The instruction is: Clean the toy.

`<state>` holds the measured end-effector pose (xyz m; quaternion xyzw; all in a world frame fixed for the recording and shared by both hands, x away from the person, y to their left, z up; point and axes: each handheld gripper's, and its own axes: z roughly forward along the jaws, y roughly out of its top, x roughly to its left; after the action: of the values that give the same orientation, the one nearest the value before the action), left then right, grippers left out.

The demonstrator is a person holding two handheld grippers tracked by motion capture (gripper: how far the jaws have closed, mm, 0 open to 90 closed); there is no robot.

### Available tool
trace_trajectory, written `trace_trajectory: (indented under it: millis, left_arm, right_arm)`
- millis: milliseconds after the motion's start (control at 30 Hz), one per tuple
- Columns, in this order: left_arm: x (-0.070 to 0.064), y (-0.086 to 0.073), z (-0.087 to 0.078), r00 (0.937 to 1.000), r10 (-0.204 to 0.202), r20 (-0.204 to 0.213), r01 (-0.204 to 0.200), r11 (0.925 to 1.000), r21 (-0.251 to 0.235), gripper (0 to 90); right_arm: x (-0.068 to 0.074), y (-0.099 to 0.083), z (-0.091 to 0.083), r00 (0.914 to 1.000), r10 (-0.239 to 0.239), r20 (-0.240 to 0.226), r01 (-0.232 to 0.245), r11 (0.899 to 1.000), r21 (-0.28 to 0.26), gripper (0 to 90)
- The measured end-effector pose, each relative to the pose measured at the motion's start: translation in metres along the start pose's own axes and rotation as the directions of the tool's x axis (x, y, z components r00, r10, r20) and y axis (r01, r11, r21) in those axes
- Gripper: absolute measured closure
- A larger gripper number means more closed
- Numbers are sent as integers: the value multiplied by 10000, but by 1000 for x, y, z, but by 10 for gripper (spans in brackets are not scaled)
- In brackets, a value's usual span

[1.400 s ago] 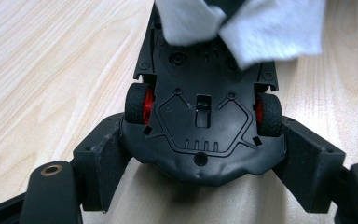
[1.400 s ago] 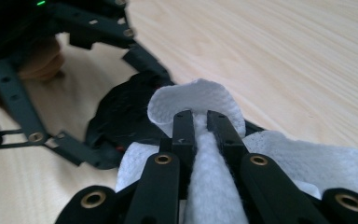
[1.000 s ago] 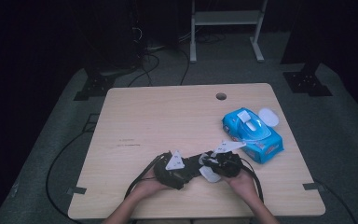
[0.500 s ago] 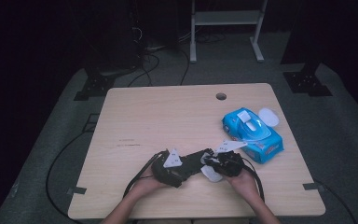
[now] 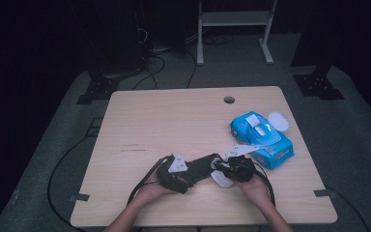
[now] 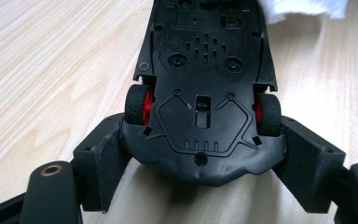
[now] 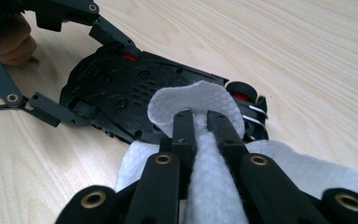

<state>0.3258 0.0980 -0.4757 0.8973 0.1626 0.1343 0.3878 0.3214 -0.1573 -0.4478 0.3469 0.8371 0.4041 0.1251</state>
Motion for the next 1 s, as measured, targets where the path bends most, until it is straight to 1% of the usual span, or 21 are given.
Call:
trace_trajectory:
  millis: [100,133,200,233,300,367,433,500,533,600,700,767,800,833,867,933,1000]
  left_arm:
    - [-3,2,0,9999,152,16,-152,9999,-65,236]
    - [-3,2,0,9999,157,50,-157,9998,-108,236]
    - [-6,3,0,9994,274,196,-270,9995,-192,237]
    - [-9,4,0,9987,414,302,-407,9989,-234,237]
    - [-13,6,1,9971,653,401,-644,9976,-236,236]
    - [-14,7,1,9969,688,386,-679,9974,-236,236]
    - [-12,6,1,9972,619,412,-609,9978,-251,236]
    - [-10,5,1,9979,458,461,-448,9987,-223,236]
    - [-9,4,2,9982,346,492,-335,9992,-233,236]
    - [-8,4,3,9985,249,493,-245,9997,-69,236]
    - [-6,4,3,9994,73,352,-73,10000,-6,236]
    - [-4,4,3,9999,-59,150,58,10000,56,236]
    - [-2,3,2,9997,-149,168,148,9999,47,236]
    - [-1,2,1,9996,-263,97,263,9996,58,236]
    - [1,1,1,9995,-315,35,315,9995,82,236]
    - [3,1,0,9989,-465,-56,465,9989,61,236]
    - [3,1,0,9988,-489,-17,490,9988,26,236]
  right_arm:
    - [-1,1,0,10000,16,10,-15,10000,-53,812]
    - [-2,2,0,9999,58,83,-57,10000,-58,812]
    - [-4,2,-1,9997,107,216,-103,9997,-205,812]
    - [-5,3,-1,9995,112,290,-106,9997,-223,812]
    - [-7,2,-2,9989,228,415,-218,9995,-238,812]
    - [-12,2,-3,9985,378,401,-366,9989,-298,812]
    - [-14,1,-4,9980,429,467,-416,9987,-283,812]
    - [-16,0,-4,9976,434,530,-421,9988,-259,812]
    - [-18,0,-4,9978,478,452,-469,9987,-222,812]
    - [-19,-1,-4,9982,515,305,-511,9986,-125,811]
    - [-19,-2,-7,9986,453,260,-451,9990,-74,811]
    - [-19,-2,-8,9989,391,253,-392,9992,30,811]
    - [-18,-3,-8,9990,382,241,-383,9993,22,812]
    - [-18,-3,-9,9989,427,199,-428,9991,49,812]
    - [-17,-3,-9,9993,335,139,-336,9993,130,812]
    - [-13,-3,-8,9996,295,35,-295,9994,168,812]
    - [-8,-1,-6,9999,143,-43,-143,9997,180,812]
